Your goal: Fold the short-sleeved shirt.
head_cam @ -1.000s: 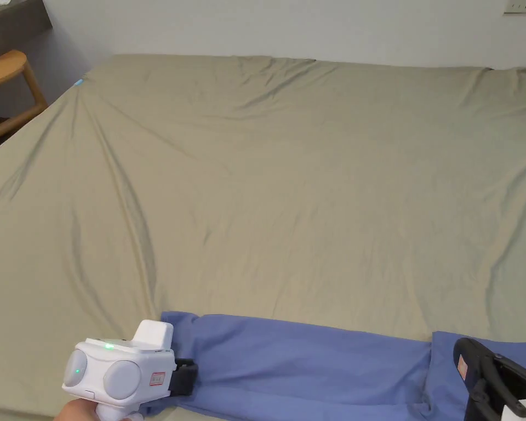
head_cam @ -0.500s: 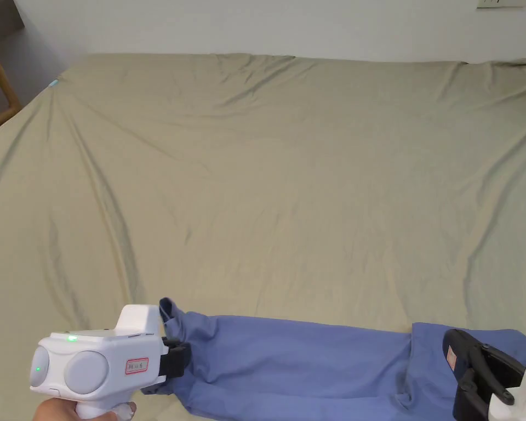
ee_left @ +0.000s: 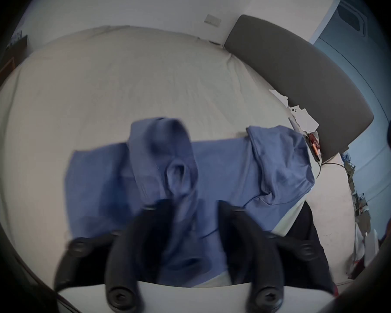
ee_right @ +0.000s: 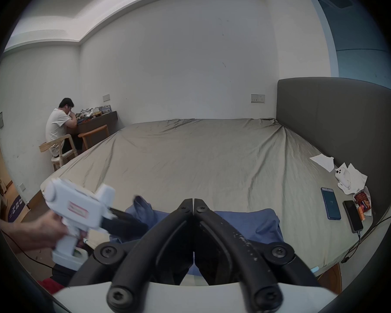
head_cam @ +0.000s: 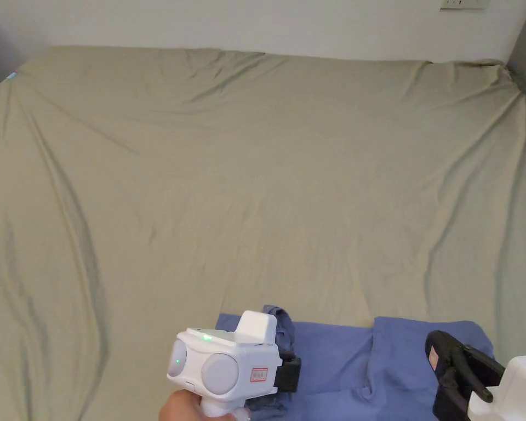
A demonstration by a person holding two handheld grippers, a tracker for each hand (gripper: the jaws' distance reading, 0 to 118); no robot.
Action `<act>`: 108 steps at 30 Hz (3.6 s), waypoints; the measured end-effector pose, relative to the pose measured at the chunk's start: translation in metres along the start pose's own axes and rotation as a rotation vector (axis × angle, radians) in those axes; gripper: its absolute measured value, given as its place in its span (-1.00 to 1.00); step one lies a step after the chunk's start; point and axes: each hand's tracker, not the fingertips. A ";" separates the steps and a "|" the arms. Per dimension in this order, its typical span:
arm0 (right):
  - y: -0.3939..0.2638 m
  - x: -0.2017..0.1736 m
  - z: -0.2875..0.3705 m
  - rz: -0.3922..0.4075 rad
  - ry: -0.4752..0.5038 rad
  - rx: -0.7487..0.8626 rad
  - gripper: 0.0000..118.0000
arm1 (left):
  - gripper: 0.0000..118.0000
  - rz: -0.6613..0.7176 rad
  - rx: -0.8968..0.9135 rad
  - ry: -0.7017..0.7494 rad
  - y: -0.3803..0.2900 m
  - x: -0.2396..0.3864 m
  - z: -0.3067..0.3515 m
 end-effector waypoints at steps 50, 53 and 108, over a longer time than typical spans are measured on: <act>0.019 0.014 -0.006 0.033 -0.041 0.104 -1.00 | -1.00 -0.239 0.775 0.272 0.004 0.000 0.239; 0.022 0.013 -0.008 0.030 -0.044 0.119 -1.00 | -1.00 -0.245 0.772 0.400 -0.011 -0.021 0.250; 0.014 0.004 0.001 0.031 0.000 0.041 -1.00 | -0.82 0.524 0.004 -0.287 0.026 -0.198 0.116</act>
